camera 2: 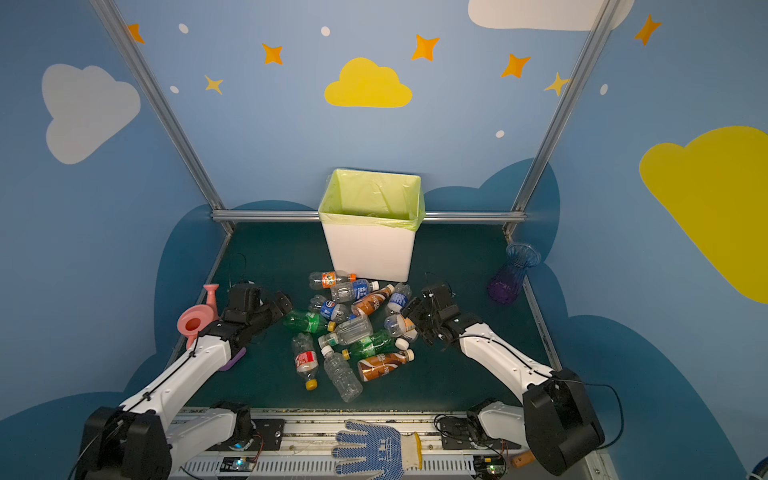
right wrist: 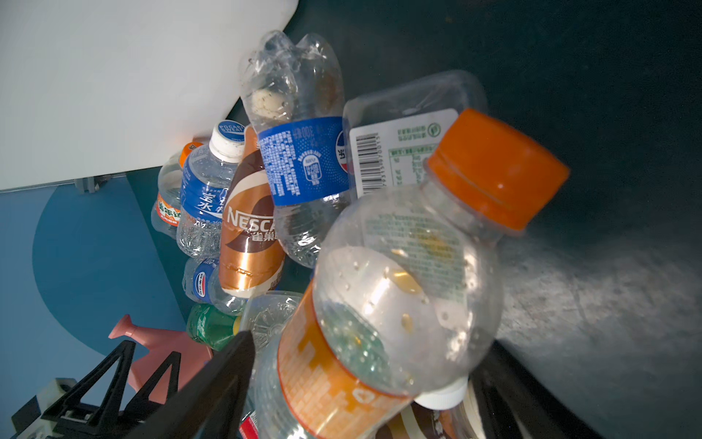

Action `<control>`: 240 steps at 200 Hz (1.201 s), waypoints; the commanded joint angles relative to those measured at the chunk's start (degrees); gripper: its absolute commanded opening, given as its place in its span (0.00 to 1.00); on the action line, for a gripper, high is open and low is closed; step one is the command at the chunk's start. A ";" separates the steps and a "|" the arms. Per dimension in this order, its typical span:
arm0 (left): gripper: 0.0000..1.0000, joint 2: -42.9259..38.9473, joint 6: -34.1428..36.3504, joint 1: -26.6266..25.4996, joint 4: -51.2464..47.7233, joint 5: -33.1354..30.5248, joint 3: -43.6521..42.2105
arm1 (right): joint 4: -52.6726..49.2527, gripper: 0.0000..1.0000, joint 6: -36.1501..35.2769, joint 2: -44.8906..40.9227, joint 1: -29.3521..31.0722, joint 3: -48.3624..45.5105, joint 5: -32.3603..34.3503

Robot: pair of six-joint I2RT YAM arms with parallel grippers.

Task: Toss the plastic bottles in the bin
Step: 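Grasp an orange-capped clear bottle with the right gripper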

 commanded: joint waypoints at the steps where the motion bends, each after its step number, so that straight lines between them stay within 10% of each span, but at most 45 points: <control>1: 1.00 -0.35 -0.05 0.28 -0.23 -0.85 -0.58 | 1.28 0.86 0.74 1.01 0.30 0.74 0.51; 240: 1.00 -1.02 0.16 0.25 -1.63 -2.21 -0.89 | 8.38 0.50 0.22 6.23 0.08 1.53 -0.40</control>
